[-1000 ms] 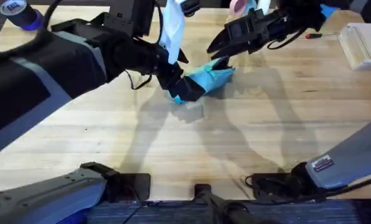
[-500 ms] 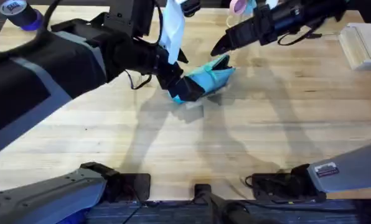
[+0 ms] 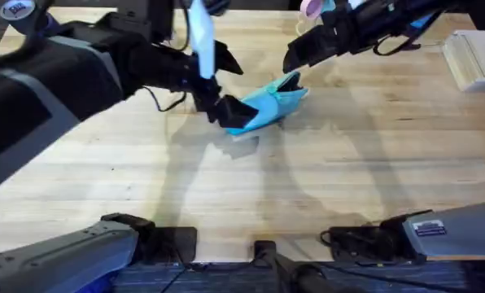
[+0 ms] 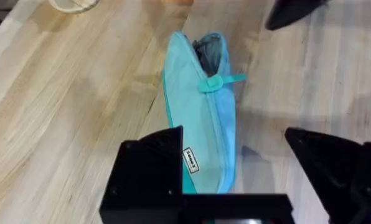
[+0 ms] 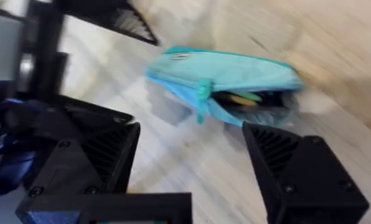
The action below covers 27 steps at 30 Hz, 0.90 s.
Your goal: Unzip the bag, pick up the pens from the table one at a time and place them inside, then zip the bag closed.
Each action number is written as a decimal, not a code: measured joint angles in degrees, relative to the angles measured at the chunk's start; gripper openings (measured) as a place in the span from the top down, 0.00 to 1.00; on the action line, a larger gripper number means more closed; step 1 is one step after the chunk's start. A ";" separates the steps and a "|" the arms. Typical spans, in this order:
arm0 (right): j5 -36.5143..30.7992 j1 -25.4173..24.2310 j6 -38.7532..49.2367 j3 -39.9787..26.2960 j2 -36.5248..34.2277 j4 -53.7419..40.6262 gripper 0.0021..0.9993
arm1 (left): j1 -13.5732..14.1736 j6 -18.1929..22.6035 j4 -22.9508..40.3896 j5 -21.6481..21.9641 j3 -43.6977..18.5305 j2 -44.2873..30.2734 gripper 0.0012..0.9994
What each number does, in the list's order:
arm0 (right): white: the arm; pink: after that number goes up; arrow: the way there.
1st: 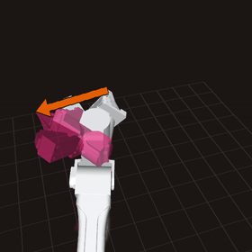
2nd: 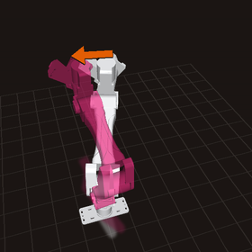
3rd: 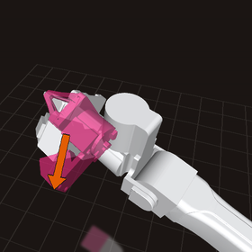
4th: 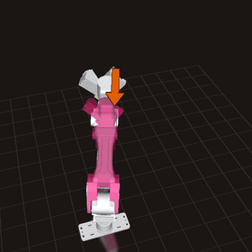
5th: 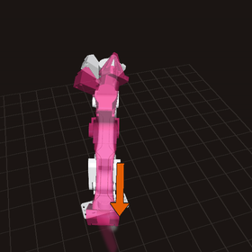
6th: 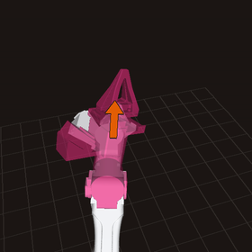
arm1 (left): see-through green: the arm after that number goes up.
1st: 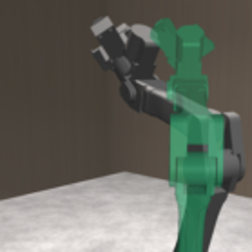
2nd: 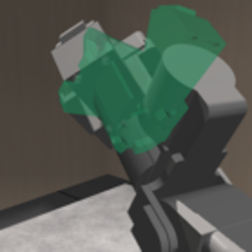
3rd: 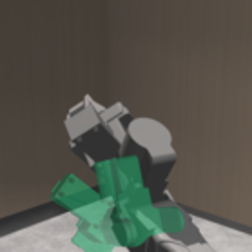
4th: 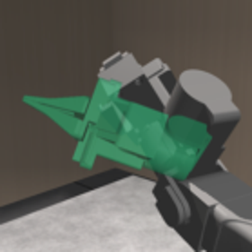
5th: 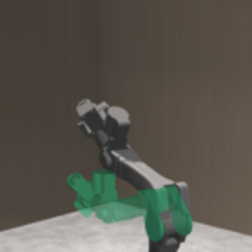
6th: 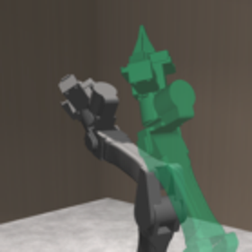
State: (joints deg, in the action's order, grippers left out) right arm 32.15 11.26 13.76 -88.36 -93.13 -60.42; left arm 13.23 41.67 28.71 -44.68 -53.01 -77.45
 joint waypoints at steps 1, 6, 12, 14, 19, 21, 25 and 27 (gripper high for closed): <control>-1.43 0.42 -0.60 -0.49 0.01 0.00 0.00 | -0.94 0.88 0.48 -1.08 0.00 0.00 0.01; -7.49 4.14 -2.53 -3.46 0.01 0.17 0.00 | -3.39 3.91 2.16 -4.64 0.00 0.00 0.01; -16.25 9.43 -3.54 -3.85 0.01 0.22 0.00 | -3.37 5.12 3.37 -5.03 0.00 0.00 0.01; -18.07 10.33 -3.54 -3.85 0.01 0.30 0.00 | -3.27 5.22 4.15 -4.42 0.00 0.00 0.01; -21.08 10.59 -4.00 -3.85 0.01 0.31 0.00 | 0.52 5.57 5.12 -0.11 0.00 -3.20 0.01; -21.37 10.59 -4.15 -3.85 0.01 0.31 0.00 | 1.21 5.57 4.09 1.03 0.00 -4.27 0.01; -21.52 10.59 -4.24 -3.85 0.01 0.28 0.00 | 1.99 5.59 2.59 3.11 0.00 -6.53 0.01; -21.54 10.59 -4.37 -3.85 0.01 0.31 0.00 | 2.06 5.59 1.77 3.80 0.00 -7.69 0.01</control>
State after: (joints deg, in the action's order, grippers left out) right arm 10.61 21.85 9.39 -92.20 -93.12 -60.12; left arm 15.29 47.27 30.47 -40.87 -53.01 -85.14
